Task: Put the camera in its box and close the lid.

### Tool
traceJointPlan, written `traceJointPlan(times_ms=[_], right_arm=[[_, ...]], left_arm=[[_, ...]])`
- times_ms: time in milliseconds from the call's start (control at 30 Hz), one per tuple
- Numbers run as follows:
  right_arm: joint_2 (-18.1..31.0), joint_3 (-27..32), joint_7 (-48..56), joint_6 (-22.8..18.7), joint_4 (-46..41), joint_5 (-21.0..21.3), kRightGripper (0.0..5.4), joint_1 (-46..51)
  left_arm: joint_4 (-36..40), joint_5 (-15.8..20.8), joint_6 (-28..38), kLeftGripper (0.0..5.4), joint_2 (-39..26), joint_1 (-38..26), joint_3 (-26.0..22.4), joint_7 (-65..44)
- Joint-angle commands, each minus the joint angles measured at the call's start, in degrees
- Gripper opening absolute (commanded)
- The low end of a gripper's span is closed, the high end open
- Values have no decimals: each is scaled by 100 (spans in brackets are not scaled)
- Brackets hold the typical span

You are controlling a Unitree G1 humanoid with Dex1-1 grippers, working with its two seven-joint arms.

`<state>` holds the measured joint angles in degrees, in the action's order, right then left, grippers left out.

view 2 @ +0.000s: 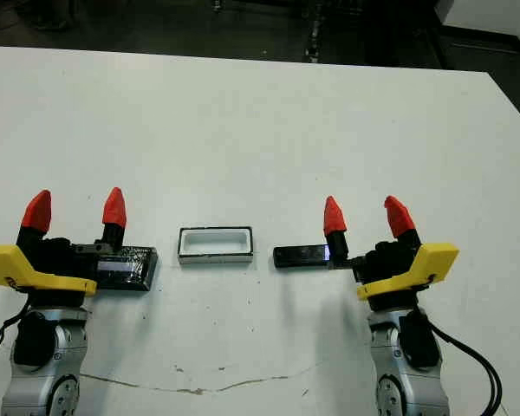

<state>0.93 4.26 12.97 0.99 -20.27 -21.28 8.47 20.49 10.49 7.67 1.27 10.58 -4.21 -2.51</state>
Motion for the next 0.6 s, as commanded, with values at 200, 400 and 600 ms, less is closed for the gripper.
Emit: traceJointPlan(times_ms=[200,400,600], right_arm=[[66,-5,3,-51,15,22,540,56],[242,84,168,-166,27,-144,540,14],[1069,466,777,-351,266,-301,540,-555]], left_arm=[[-47,81,16,539,28,67,-21,-34],[-28,2,-8,539,69,73,23,16],[-50,-23,39,539,80,80,3,15]])
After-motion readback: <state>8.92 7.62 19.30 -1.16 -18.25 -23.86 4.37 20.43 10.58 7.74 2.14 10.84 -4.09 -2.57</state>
